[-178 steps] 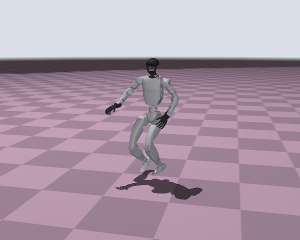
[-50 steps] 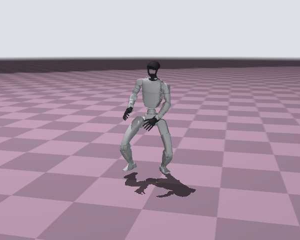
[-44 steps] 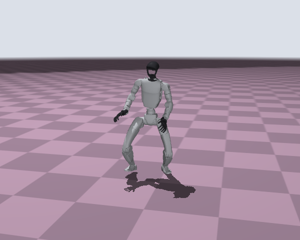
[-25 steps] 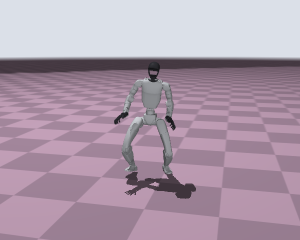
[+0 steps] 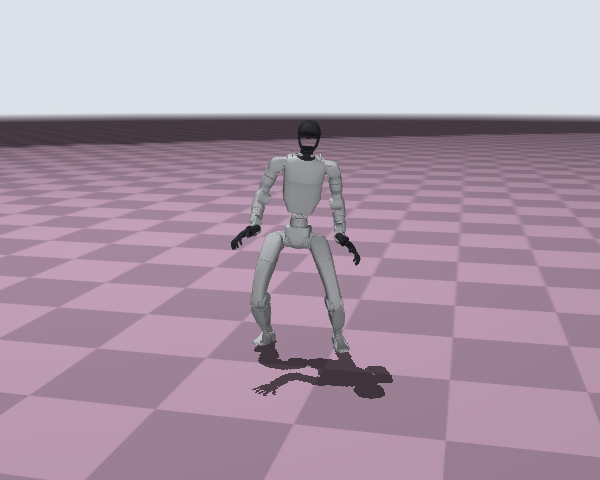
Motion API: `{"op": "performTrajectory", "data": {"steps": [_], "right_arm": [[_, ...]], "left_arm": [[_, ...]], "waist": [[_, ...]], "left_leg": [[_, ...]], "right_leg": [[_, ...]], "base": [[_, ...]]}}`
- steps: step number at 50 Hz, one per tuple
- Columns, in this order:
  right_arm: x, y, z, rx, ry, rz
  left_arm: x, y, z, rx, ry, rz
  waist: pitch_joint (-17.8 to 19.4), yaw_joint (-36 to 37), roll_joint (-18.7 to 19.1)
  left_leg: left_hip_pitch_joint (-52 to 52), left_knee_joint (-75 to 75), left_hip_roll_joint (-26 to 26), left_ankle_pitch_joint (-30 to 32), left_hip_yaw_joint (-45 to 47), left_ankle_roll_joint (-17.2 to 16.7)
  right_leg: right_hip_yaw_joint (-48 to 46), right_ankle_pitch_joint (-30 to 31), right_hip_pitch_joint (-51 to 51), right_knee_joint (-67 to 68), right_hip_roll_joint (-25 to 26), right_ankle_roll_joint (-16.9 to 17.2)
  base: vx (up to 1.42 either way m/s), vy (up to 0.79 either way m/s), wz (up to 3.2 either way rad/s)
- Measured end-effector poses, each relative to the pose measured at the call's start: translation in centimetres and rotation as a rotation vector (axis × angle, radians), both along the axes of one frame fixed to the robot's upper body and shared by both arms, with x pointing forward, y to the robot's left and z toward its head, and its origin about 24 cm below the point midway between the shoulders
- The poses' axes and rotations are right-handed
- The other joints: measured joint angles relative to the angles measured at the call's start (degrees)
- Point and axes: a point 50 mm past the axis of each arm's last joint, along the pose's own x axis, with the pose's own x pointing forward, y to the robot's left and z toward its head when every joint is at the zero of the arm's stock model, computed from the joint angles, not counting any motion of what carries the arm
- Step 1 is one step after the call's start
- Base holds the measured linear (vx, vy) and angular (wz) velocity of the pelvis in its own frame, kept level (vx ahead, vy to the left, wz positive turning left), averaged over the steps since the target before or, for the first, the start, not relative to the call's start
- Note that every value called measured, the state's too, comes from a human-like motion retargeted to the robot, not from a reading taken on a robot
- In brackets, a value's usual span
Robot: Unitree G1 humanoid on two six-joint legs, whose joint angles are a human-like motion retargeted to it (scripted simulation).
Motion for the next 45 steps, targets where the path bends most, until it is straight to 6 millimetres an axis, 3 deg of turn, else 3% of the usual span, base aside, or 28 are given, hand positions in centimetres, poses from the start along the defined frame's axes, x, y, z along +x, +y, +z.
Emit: {"op": "performTrajectory", "data": {"steps": [10, 15, 22, 28, 33, 37, 42, 45], "right_arm": [[0.5, -0.7, 0.2, -0.01, 0.03, 0.012], [0.2, -0.9, -0.3, -0.007, 0.079, 0.021], [-1.9, -0.8, -2.8, 0.029, 0.226, -0.008], [-4.6, 0.2, -5.4, 0.081, 0.375, -0.029], [-6.2, 0.9, -6.6, 0.123, 0.432, -0.047], [-6.8, 1.0, -6.8, 0.149, 0.433, -0.075], [-6.3, 1.1, -6.5, 0.178, 0.381, -0.102], [-5.9, 0.6, -6.0, 0.174, 0.344, -0.128]], "left_arm": [[-4.0, 0.0, -2.6, -0.044, 0.226, -0.03], [-4.7, 0.2, -3.2, -0.034, 0.302, -0.067], [-3.3, 0.6, -2.9, 0.022, 0.312, -0.102], [-1.7, 1.6, -2.1, 0.093, 0.279, -0.074], [-1.4, 2.4, -1.8, 0.12, 0.275, -0.001], [-1.4, 3.0, -1.7, 0.118, 0.276, 0.07], [-1.4, 3.8, -1.5, 0.108, 0.27, 0.14], [-1.7, 4.0, -1.6, 0.107, 0.27, 0.161]], "waist": [[-1.0, -3.2, 2.7], [-1.7, -7.3, 3.2], [-3.1, -13.2, -3.0], [-3.5, -15.2, -7.7], [-2.9, -17.1, -10.7], [-3.6, -18.1, -12.5], [-5.6, -18.1, -13.7], [-6.1, -17.9, -15.3]], "left_leg": [[4.2, 0.5, 0.2, -3.2, 6.6, 2.1], [7.7, -3.2, -0.5, -6.5, 12.7, 3.2], [10.5, -14.4, -12.5, -7.4, 19.7, 7.2], [15.3, -24.4, -22.2, -6.1, 22.8, 9.5], [18.9, -29.2, -27.6, -5.5, 23.4, 10.4], [22.0, -35.6, -30.8, -4.0, 24.7, 11.0], [26.2, -45.3, -33.7, -1.8, 27.4, 12.0], [27.4, -44.7, -34.8, -2.3, 29.5, 11.9]], "right_leg": [[-1.9, 0.7, -1.2, -0.6, -0.4, 0.7], [-4.2, 0.2, -2.7, 0.9, -2.8, 1.3], [-5.4, 0.3, -7.8, 8.1, -16.8, 3.4], [-9.6, 4.6, -10.0, 17.3, -29.3, 0.6], [-8.9, 4.5, -11.9, 21.6, -31.7, -0.7], [-11.1, 4.3, -14.0, 20.0, -30.9, -1.0], [-17.9, 5.1, -16.0, 13.6, -28.5, -0.6], [-20.9, 5.4, -16.6, 12.8, -30.4, -0.2]], "base": [[-0.01, -0.01, -0.01], [0.0, 0.03, 0.15], [0.0, 0.11, 0.51], [0.04, 0.18, 0.14], [0.09, 0.16, 0.17], [0.14, 0.11, -0.18], [0.17, 0.05, -0.57], [0.17, 0.0, -0.63]]}}
